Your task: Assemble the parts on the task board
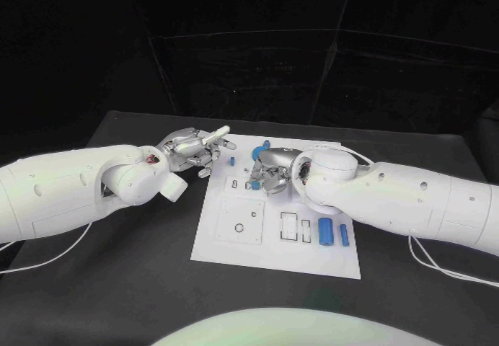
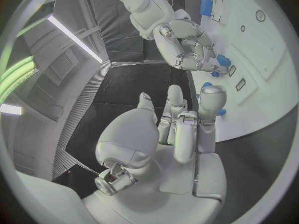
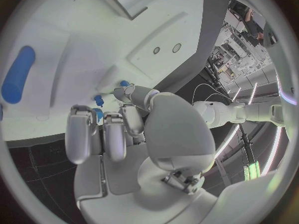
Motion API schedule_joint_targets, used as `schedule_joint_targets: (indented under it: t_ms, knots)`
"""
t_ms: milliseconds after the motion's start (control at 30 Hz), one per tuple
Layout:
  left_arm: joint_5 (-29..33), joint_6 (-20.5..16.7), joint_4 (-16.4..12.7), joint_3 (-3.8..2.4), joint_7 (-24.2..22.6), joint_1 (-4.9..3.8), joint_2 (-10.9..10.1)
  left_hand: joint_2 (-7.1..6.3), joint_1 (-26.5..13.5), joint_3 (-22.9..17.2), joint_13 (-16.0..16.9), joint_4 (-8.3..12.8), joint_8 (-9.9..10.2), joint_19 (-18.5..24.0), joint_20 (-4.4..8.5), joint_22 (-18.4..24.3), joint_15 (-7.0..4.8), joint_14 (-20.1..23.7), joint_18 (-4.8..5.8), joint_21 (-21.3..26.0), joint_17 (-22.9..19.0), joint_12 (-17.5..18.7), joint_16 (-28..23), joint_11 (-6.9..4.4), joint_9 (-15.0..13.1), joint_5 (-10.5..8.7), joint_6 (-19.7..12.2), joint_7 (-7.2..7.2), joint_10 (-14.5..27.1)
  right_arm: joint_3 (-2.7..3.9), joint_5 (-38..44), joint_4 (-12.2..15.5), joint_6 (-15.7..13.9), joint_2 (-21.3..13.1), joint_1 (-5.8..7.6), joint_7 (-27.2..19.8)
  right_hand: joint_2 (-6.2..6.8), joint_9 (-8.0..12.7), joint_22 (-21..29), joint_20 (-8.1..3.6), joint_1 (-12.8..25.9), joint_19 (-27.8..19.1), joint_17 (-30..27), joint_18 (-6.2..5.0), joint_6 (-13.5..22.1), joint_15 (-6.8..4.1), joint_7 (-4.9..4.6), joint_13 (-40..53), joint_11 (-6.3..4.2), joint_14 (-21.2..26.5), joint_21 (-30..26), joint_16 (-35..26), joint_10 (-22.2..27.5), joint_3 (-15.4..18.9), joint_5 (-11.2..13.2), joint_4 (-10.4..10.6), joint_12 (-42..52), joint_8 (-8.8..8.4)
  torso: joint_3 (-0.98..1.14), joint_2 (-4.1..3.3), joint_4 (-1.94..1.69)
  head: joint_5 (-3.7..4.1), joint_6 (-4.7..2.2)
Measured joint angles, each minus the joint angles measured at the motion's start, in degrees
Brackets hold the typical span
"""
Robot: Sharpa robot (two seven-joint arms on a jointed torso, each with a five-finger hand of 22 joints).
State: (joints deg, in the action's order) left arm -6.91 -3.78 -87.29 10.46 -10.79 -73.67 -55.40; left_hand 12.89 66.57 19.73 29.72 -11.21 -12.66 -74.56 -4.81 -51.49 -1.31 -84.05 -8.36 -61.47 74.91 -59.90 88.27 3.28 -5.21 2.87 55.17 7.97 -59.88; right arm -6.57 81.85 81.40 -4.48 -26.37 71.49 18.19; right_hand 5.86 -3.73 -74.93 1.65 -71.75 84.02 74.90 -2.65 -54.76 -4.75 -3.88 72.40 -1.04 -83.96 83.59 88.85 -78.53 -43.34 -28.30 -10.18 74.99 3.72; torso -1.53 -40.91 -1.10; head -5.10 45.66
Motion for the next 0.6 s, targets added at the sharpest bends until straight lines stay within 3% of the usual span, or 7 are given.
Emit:
schedule_joint_targets:
  t_ms: [600]
  knots:
    - [-0.04, 0.02, 0.06, 0.00, 0.19, 0.00, 0.03, 0.00, 0.00, 0.00, 0.00, 0.00, 0.00, 0.00, 0.00, 0.01, 0.00, 0.00, 0.00, 0.00, 0.00, 0.00, 0.00, 0.00, -0.01, 0.00, 0.00, 0.00, 0.00, -0.01, 0.88, 0.36, 0.73, -0.11, -0.03, -0.08, 0.00, 0.00, 0.01, -0.34, 0.00, -0.04, 0.04, -0.01, 1.40, -0.29, 0.23, 0.66, -0.51, 0.12, 0.00, 0.00, -0.49, -0.56, -0.21, -0.56, 0.55, 0.04, 0.02, -0.01, -0.02, -0.15, 0.20]
